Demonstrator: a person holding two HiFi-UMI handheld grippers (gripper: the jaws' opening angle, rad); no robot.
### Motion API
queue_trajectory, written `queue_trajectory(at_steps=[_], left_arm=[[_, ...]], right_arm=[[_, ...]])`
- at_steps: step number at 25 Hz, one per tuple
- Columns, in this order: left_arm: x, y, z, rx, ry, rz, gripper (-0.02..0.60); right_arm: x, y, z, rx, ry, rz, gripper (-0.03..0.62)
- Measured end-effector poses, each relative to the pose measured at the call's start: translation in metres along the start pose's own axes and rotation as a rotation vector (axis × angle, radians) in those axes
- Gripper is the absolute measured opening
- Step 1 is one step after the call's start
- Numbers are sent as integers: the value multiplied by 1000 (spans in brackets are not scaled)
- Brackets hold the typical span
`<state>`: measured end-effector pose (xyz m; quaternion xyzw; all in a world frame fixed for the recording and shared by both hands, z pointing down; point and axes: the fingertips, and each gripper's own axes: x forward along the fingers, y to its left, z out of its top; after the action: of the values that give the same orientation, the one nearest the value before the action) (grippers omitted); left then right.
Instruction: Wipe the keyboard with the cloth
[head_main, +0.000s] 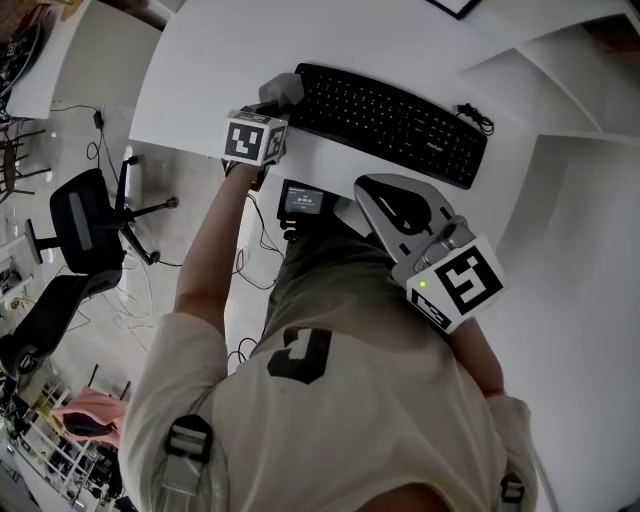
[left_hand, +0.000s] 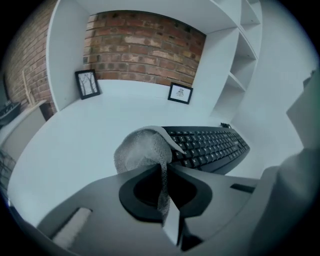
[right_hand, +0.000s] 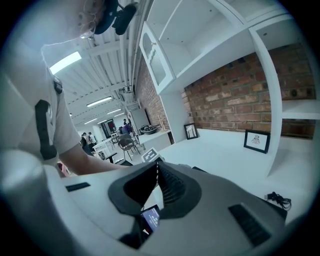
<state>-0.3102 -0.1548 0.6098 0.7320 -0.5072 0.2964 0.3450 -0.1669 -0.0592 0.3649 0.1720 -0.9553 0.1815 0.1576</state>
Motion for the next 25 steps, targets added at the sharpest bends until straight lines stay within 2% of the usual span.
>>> queue_trajectory(at_steps=[3, 5, 8, 17, 22, 25], left_arm=[[0, 2, 3, -164, -38, -2, 9], [-1, 3, 4, -215, -54, 12, 9], [-2, 1, 4, -224, -56, 38, 9], [0, -20, 1, -215, -30, 45, 9], [1, -24, 1, -289, -59, 74, 9], [3, -30, -3, -309, -60, 62, 9]], right_arm=[[-15, -4, -3, 7, -15, 4, 6], [-25, -7, -5, 12, -26, 3, 6], [-38, -13, -7, 26, -41, -6, 6], [-70, -25, -7, 38, -80, -67, 6], [-87, -29, -10, 51, -93, -92, 6], [-94, -26, -11, 44, -100, -94, 6]])
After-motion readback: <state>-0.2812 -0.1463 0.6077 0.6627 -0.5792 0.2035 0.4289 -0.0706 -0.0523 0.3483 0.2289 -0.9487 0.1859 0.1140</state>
